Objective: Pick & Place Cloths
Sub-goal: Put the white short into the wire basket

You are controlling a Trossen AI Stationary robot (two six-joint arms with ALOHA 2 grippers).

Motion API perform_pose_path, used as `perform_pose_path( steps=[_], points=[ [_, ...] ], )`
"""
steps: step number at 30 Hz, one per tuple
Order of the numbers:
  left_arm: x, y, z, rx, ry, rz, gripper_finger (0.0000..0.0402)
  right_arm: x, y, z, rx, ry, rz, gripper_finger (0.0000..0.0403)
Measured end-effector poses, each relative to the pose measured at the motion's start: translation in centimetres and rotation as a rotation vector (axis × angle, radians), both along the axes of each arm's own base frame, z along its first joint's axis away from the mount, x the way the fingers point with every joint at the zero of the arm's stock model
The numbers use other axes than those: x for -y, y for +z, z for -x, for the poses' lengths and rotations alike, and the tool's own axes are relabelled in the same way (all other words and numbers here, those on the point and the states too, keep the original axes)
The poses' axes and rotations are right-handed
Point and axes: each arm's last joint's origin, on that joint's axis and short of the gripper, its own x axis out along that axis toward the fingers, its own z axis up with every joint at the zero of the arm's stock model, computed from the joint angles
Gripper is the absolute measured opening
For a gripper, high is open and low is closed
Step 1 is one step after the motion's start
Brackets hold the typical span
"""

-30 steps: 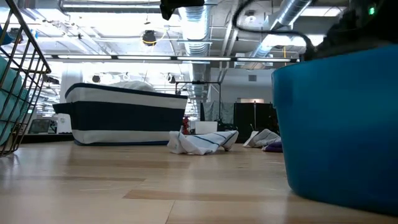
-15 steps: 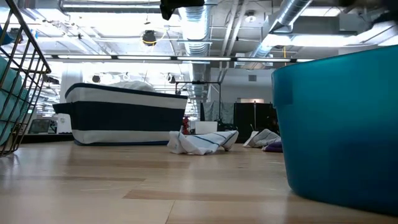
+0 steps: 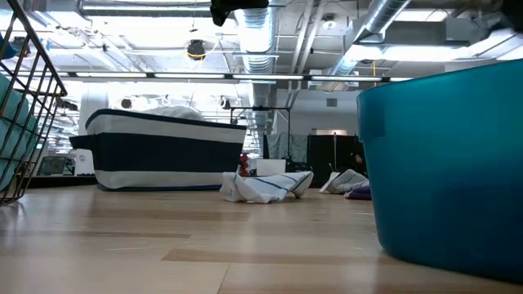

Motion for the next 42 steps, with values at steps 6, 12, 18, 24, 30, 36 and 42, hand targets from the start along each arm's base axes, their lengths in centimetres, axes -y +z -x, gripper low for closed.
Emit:
perform_pose_path(
  steps=[6,12,18,24,30,36,42],
  points=[
    [0.0,0.0,0.0,0.0,0.0,0.0,0.0136,1.1,-3.2,-2.4,-0.051,0.022,0.05,0.0],
    [0.0,0.0,0.0,0.0,0.0,0.001,0.0136,2.2,-4.1,-4.0,-0.044,0.089,0.039,0.0],
    [0.0,0.0,0.0,0.0,-0.002,-0.005,0.0136,2.8,-1.4,-3.2,-0.006,0.101,0.024,0.0],
    [0.0,0.0,0.0,0.0,-0.037,-0.092,0.0156,3.4,3.1,-1.7,0.147,0.096,0.022,0.0007],
    [0.0,-0.4,-0.5,-0.004,-0.051,-0.128,0.0214,4.7,7.1,-0.3,0.343,0.075,0.069,0.0052],
    [0.0,-4.2,-3.3,-0.12,-0.053,-0.115,0.0266,5.9,9.4,0.4,0.495,0.043,0.16,0.0108],
    [0.0,-9.4,-6.3,-0.254,-0.033,-0.098,0.0282,6.1,9.8,0.6,0.522,0.038,0.178,0.0145]
  ],
)
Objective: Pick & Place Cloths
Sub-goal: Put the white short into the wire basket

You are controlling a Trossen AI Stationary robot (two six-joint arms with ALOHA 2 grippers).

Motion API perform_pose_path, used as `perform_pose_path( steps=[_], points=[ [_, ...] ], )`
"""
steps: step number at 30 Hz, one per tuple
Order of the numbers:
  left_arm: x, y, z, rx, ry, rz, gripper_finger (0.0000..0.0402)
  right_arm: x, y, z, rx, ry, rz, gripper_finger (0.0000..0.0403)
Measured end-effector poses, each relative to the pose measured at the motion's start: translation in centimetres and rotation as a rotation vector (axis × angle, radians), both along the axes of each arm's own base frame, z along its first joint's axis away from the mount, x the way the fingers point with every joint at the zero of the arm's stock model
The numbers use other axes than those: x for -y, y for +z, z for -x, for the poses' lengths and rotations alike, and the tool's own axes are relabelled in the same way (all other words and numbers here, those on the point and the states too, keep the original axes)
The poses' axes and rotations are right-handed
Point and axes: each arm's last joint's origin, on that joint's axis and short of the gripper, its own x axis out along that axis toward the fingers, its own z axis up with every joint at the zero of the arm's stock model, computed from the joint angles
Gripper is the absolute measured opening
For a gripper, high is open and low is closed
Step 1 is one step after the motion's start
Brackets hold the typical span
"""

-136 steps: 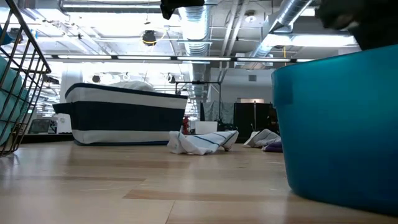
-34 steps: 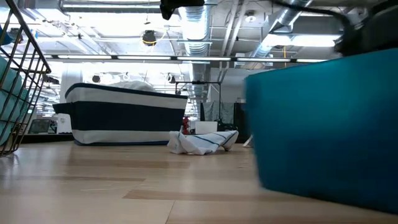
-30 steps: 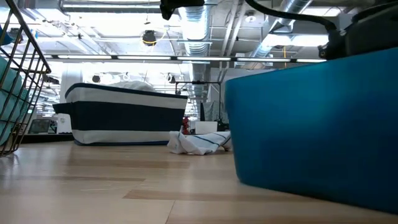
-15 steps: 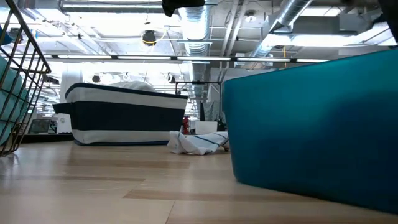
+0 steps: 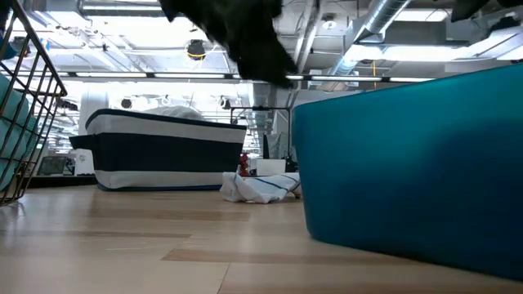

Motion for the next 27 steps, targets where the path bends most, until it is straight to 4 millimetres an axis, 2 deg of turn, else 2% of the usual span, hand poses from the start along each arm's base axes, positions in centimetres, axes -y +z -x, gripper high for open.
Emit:
perform_pose_path(
  steps=[5,10,15,27],
  points=[
    [-0.1,-3.7,-1.4,-0.099,0.045,-0.006,0.0282,-0.5,-0.6,-0.1,-0.016,0.012,0.01,0.0154],
    [0.0,-5.9,-2.0,-0.154,0.042,0.005,0.0282,-1.0,-0.8,0.0,-0.02,0.026,0.014,0.0149],
    [0.1,-6.6,-2.2,-0.169,0.044,0.025,0.0282,-1.1,-0.8,0.1,-0.021,0.022,0.011,0.0137],
    [0.1,-6.3,-2.2,-0.15,0.061,0.049,0.0282,-1.3,-0.8,0.3,-0.022,0.032,0.011,0.0128]
  ],
)
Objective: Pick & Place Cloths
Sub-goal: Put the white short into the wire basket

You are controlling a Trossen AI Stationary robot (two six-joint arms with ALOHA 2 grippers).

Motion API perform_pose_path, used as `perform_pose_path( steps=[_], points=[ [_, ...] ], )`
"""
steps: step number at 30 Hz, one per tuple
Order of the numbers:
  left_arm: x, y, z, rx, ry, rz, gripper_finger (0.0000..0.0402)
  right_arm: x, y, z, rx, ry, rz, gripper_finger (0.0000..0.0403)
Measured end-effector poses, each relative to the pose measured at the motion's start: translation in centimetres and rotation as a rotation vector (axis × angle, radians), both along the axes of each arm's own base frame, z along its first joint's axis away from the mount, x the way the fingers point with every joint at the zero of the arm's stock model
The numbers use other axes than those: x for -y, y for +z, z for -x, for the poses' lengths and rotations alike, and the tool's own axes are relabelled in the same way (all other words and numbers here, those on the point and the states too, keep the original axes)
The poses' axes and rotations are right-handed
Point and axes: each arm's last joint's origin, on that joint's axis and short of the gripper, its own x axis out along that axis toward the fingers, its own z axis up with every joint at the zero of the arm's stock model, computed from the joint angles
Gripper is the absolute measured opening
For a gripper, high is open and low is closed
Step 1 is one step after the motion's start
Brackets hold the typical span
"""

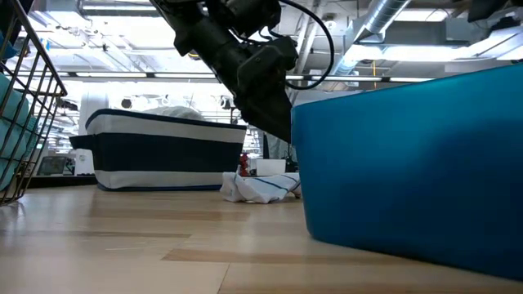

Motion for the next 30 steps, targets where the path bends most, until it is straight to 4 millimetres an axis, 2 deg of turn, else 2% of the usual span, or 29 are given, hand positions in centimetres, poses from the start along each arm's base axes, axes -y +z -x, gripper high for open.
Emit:
perform_pose_path(
  steps=[17,20,22,24,30],
  points=[
    [0.3,0.0,0.0,0.001,-0.024,0.052,0.0282,0.1,-0.1,0.1,-0.016,0.0,0.014,0.0137],
    [0.4,0.6,0.3,0.005,-0.025,0.058,0.0282,0.2,-0.1,0.2,-0.021,-0.014,0.013,0.014],
    [0.4,2.4,0.9,0.042,-0.029,0.06,0.0282,0.2,-0.3,0.2,-0.018,-0.022,0.007,0.014],
    [0.2,5.1,1.8,0.112,-0.027,0.049,0.0277,0.3,-1.0,0.2,-0.018,-0.027,0.005,0.0138],
    [-0.2,14.1,7.1,0.361,0.032,-0.093,0.0248,0.6,-3.4,0.4,-0.059,-0.119,-0.063,0.0143]
  ],
)
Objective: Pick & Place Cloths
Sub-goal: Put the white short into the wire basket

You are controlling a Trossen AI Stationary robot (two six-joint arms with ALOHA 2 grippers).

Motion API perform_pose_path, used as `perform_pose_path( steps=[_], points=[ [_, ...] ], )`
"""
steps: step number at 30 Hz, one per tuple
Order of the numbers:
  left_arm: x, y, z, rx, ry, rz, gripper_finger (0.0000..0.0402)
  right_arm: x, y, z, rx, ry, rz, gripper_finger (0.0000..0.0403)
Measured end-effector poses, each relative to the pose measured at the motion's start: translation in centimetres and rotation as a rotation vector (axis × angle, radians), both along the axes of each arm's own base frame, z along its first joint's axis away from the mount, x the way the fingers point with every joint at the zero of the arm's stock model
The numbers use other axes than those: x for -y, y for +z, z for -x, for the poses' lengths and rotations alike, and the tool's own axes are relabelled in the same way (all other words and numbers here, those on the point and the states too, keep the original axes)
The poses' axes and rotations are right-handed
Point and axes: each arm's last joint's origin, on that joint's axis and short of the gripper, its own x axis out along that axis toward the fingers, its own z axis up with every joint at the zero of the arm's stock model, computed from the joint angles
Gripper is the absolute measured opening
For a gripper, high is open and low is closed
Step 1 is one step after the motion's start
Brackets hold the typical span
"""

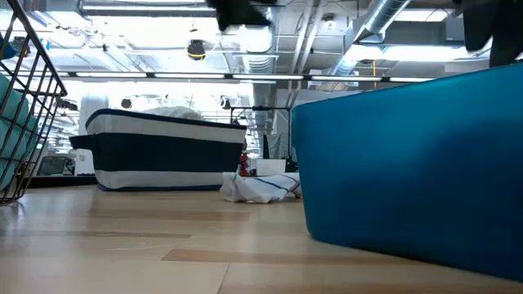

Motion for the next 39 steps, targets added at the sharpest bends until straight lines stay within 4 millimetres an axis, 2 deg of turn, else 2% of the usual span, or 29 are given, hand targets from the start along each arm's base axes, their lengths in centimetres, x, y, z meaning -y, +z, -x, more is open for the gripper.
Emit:
perform_pose_path(
  steps=[3,6,8,12,18,21,23,25,28,29,33,39],
  points=[
    [-0.2,3.7,3.3,0.124,0.039,-0.038,0.0238,0.2,-0.5,-0.4,0.019,-0.003,-0.013,0.0156],
    [-0.3,6.4,6.4,0.229,0.058,-0.042,0.0233,0.7,-1.0,-0.9,0.027,0.0,-0.012,0.0173],
    [-0.3,7.9,8.2,0.298,0.06,-0.04,0.0232,1.0,-1.3,-1.2,0.025,0.014,-0.021,0.0186],
    [-0.3,9.5,10.8,0.369,0.062,-0.035,0.0232,1.6,-1.8,-1.5,-0.036,0.034,-0.075,0.0212],
    [-0.4,10.3,12.3,0.411,0.068,-0.033,0.0232,1.6,-3.1,-2.6,-0.083,0.046,-0.099,0.0225],
    [-0.4,10.1,12.3,0.392,0.068,-0.034,0.0233,1.2,-4.9,-3.3,-0.152,0.071,-0.118,0.0216],
    [-0.4,9.8,12.2,0.37,0.067,-0.035,0.0233,0.8,-5.8,-4.0,-0.189,0.067,-0.146,0.0197],
    [-0.4,9.6,11.9,0.352,0.067,-0.036,0.0233,0.5,-5.8,-4.6,-0.195,0.079,-0.155,0.0152],
    [-0.4,9.4,11.8,0.338,0.085,-0.041,0.0233,0.1,-5.0,-5.4,-0.178,0.118,-0.138,0.0041],
    [-0.4,9.4,11.8,0.34,0.088,-0.042,0.0233,0.2,-4.6,-5.5,-0.174,0.124,-0.119,0.0023],
    [-0.5,9.3,11.6,0.335,0.099,-0.045,0.0233,0.8,-2.1,-5.6,-0.171,0.124,-0.074,0.0009],
    [-0.5,9.4,11.7,0.337,0.104,-0.046,0.0233,2.8,5.4,-5.1,-0.033,0.141,0.065,0.0005]
  ],
)
